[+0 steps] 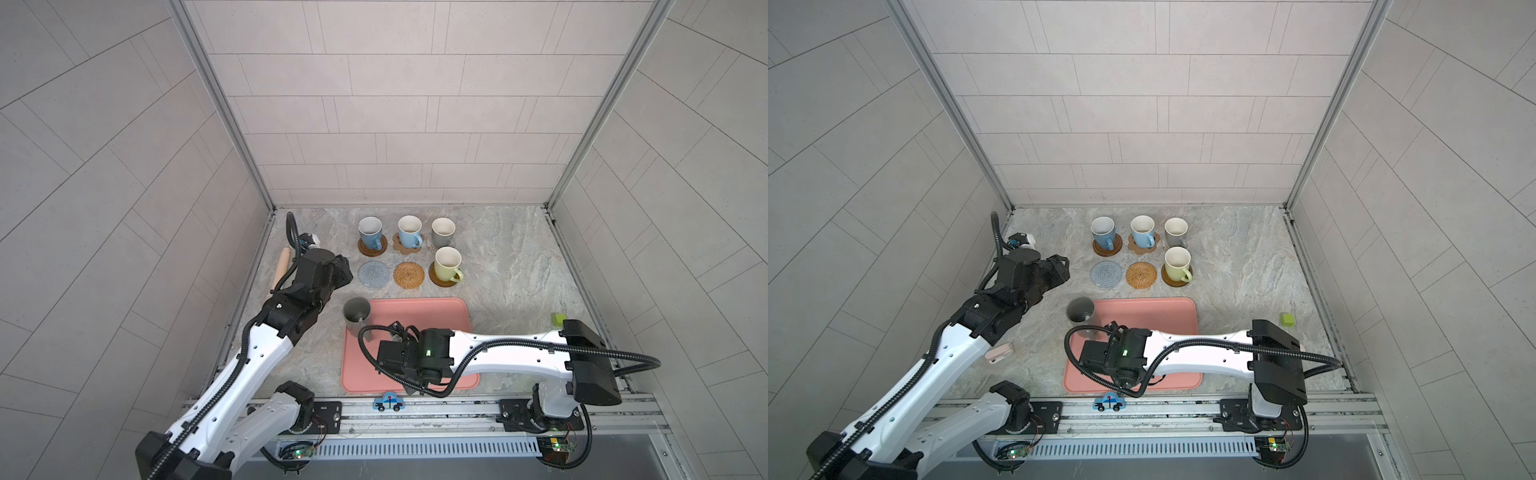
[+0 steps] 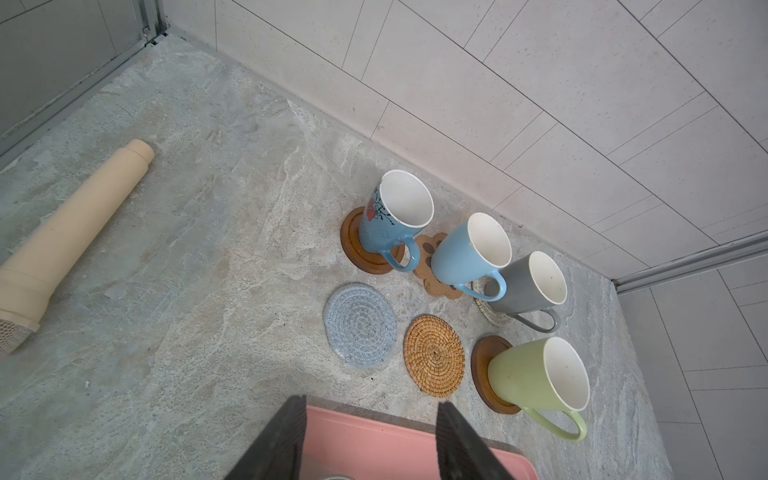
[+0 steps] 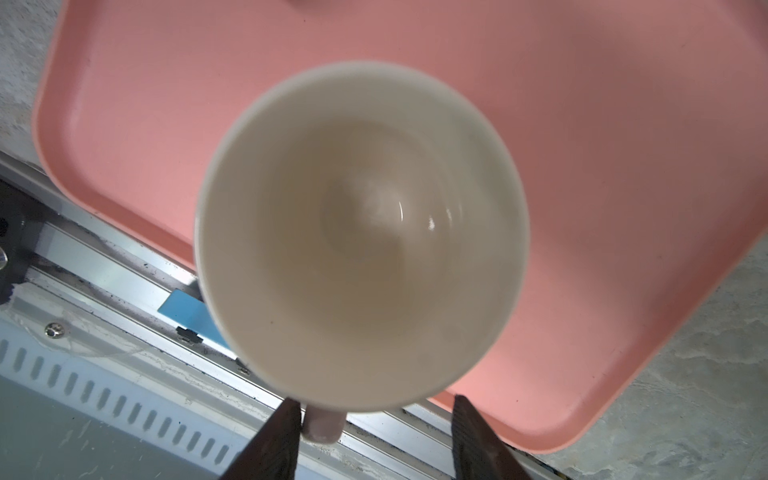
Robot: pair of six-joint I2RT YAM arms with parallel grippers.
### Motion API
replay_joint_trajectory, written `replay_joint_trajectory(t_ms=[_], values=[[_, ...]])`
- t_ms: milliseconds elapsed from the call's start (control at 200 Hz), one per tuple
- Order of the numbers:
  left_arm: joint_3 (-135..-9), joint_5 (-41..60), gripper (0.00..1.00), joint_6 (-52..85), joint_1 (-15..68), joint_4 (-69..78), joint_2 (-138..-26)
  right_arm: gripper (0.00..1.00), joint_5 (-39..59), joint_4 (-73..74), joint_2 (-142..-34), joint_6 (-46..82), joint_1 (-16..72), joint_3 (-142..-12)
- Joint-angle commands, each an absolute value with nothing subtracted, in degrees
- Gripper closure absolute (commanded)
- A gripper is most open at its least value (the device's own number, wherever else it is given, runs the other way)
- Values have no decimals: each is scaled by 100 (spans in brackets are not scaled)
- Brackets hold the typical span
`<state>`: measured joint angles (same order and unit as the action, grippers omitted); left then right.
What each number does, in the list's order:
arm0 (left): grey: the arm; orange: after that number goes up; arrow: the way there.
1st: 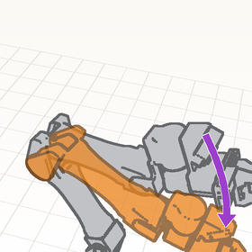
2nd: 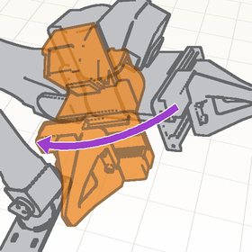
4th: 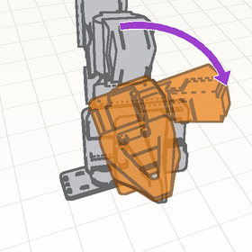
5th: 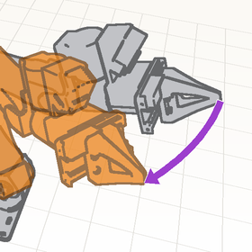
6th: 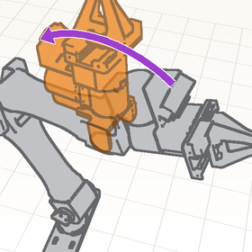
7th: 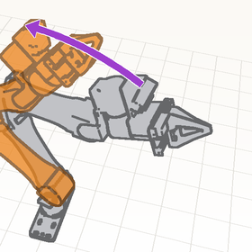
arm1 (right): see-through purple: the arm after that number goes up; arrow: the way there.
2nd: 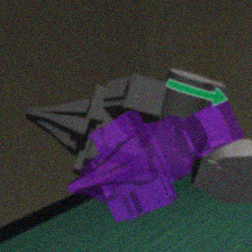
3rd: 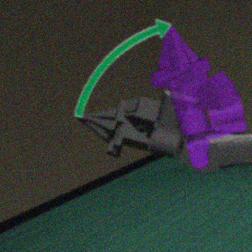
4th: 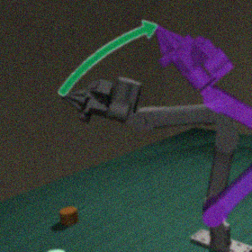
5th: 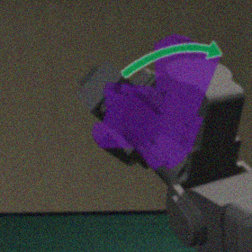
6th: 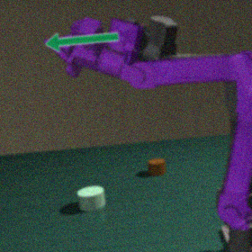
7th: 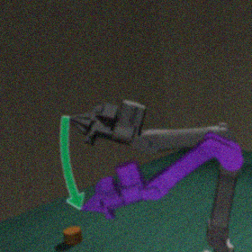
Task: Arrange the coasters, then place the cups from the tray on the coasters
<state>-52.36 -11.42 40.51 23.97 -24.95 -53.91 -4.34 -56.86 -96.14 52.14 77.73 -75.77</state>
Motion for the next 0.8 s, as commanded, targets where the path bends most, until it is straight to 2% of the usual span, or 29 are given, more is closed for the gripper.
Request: replay_joint_trajectory(t_ms=[0, 510, 796], values=[[-5238, -1261, 43, 4127, 2368, -2558, -5282, 40, -838, -6066, -9712, 5414, 7800, -7575], [-5198, -1310, 43, 4122, 2366, -2597, -5266, 44, -749, -5752, -9828, 5124, 7792, -7537], [-5278, -1323, 43, 4063, 2368, -2619, -5291, 52, -580, -5518, -10084, 4887, 7796, -7603]])
